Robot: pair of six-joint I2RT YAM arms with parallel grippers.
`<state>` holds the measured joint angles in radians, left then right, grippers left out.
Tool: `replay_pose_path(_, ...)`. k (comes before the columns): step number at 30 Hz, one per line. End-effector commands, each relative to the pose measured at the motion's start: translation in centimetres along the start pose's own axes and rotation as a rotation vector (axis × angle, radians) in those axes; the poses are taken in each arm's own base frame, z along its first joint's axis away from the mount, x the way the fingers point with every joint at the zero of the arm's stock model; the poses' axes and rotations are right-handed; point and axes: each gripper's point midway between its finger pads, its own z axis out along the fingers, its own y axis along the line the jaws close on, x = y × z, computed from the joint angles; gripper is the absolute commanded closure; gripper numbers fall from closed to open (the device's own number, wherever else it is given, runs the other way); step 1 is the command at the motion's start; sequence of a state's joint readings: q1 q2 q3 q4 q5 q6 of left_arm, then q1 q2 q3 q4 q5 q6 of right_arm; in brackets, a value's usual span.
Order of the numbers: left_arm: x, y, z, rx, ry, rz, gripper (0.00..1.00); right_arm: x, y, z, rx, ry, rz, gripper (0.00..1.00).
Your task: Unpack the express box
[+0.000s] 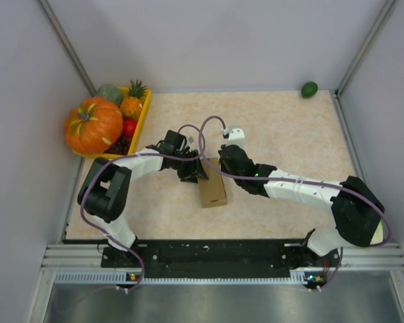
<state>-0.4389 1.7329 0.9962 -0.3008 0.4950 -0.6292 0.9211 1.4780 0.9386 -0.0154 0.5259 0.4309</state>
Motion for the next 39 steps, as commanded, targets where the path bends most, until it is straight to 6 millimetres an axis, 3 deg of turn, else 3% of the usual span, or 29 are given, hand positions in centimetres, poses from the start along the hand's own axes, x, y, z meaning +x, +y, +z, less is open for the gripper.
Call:
replay_pose_path(1, 1.0, 3.6, 1.2, -0.117, 0.022, -0.017, 0.81, -1.5, 1.2, 0.1, -0.015, -0.035, 0.031, 1.00)
replay_pose_path(19, 1.1, 3.6, 1.2, -0.118, 0.025, -0.022, 0.82, -0.1, 0.7, 0.4, 0.002, 0.002, 0.008, 1.00)
replay_pose_path(30, 1.1, 3.9, 1.1, -0.134, 0.022, -0.025, 0.82, -0.4, -0.1, -0.1, 0.022, -0.002, -0.033, 1.00)
replay_pose_path(39, 1.0, 4.1, 1.1, -0.141, 0.021, -0.036, 0.83, 1.0, -0.3, -0.4, 0.007, 0.028, -0.041, 1.00)
